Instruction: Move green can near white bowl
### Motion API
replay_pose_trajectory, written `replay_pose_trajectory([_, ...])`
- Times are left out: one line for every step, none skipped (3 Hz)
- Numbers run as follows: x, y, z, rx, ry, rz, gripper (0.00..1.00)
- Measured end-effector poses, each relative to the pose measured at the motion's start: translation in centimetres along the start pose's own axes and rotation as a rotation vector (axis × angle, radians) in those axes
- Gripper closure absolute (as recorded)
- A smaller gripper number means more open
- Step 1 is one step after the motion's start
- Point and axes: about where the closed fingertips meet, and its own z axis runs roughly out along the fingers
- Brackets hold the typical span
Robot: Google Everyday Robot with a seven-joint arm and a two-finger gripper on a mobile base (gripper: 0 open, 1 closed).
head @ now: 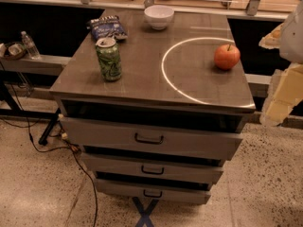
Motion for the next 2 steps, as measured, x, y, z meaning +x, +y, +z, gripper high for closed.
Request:
replay_pose_trajectory([0.0, 0.0, 0.0, 0.0, 0.0, 0.0, 0.0])
replay_pose_trajectory([-1.7, -1.8, 1.6, 0.002, -0.056, -0.035, 0.0])
